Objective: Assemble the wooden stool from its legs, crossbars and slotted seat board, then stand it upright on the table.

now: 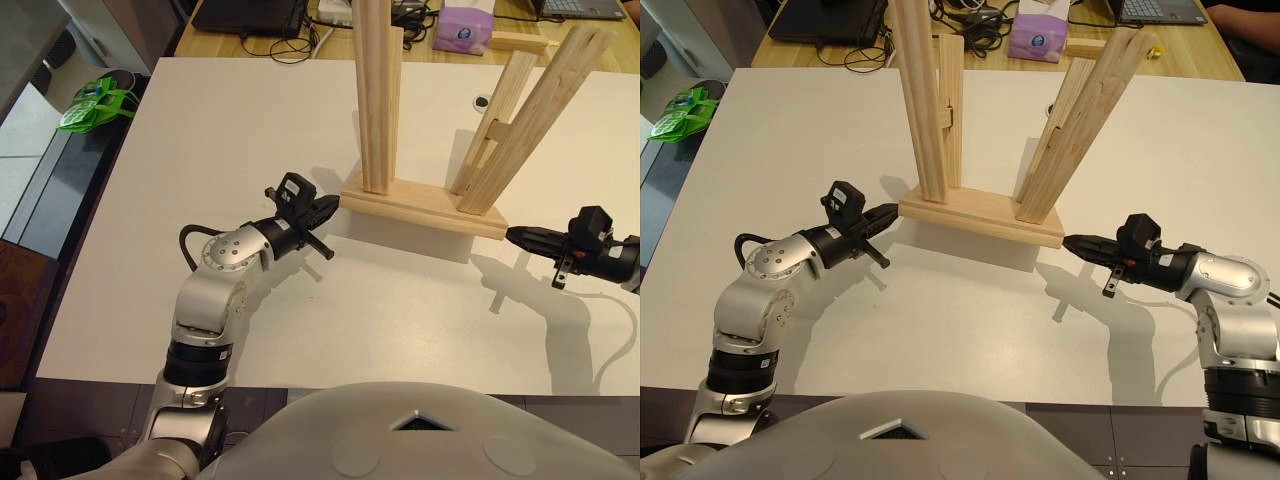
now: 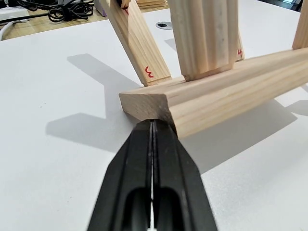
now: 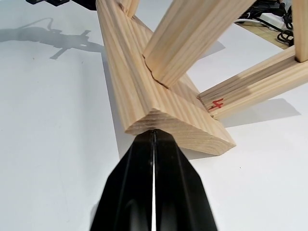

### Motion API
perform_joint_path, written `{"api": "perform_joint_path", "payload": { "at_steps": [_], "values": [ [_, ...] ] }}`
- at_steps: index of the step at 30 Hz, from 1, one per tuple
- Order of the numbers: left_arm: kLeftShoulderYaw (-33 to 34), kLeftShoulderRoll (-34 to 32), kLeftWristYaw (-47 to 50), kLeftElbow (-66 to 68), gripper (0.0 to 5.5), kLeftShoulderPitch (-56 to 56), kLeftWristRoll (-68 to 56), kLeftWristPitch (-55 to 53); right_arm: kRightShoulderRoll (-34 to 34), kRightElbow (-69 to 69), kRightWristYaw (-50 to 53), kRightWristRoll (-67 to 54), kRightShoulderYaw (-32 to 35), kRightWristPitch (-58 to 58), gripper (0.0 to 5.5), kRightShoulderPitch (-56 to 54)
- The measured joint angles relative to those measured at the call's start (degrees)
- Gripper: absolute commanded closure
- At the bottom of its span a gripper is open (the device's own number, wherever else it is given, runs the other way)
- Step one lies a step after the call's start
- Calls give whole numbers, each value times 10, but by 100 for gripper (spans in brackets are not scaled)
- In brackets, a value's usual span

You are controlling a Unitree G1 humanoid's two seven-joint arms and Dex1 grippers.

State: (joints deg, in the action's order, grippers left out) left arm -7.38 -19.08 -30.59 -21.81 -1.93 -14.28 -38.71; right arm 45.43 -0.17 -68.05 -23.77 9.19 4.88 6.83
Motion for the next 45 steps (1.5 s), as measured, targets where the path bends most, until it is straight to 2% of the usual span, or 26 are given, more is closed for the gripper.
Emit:
{"api": "perform_joint_path", "payload": {
  "at_steps": [30, 39, 45],
  "values": [
    [47, 39, 25, -15, 546, -15, -50, 3, -22, -35, 13, -57, 44, 54, 550, -12],
    [47, 43, 34, -10, 546, -16, -50, 6, -25, -22, 19, -39, 35, 25, 550, -19],
    [54, 42, 23, 52, 546, -12, -55, 44, -28, 35, 21, -17, 28, -1, 550, -21]
  ]
}}
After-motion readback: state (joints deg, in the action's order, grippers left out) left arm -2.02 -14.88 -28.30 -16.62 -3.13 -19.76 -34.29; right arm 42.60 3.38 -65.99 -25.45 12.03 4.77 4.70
